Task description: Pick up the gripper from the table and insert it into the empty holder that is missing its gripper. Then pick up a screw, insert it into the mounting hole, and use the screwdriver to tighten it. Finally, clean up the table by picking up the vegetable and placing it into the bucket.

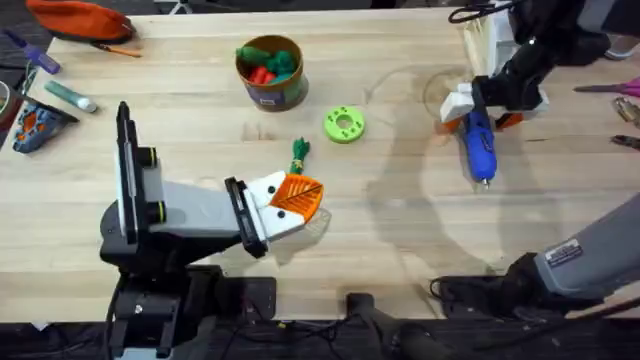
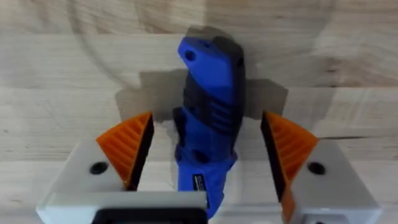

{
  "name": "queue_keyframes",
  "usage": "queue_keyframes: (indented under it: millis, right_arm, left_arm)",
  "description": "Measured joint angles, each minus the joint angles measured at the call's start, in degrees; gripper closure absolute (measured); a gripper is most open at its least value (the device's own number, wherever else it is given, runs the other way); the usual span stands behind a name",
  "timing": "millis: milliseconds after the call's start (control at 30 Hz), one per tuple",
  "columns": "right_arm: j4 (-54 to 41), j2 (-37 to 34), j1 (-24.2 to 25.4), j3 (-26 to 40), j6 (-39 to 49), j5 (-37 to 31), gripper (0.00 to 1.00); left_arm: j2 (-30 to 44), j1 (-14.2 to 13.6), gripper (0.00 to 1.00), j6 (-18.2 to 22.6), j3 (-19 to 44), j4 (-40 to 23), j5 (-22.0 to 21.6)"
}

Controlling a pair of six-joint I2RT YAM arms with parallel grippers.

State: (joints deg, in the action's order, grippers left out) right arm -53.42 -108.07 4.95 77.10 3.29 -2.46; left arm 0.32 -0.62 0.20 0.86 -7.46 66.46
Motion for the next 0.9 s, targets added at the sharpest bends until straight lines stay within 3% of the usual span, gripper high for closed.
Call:
queue_keyframes:
  millis: [533,900]
  right_arm:
    - [-0.1,-1.7,0.0,0.4,0.0,0.0,0.086]
    - [0.0,-1.7,0.0,0.4,0.3,-0.1,0.57]
  left_arm:
    - [0.0,0.0,0.992,0.0,0.0,0.0,0.0]
    - [0.0,0.0,0.992,0.0,0.0,0.0,0.0]
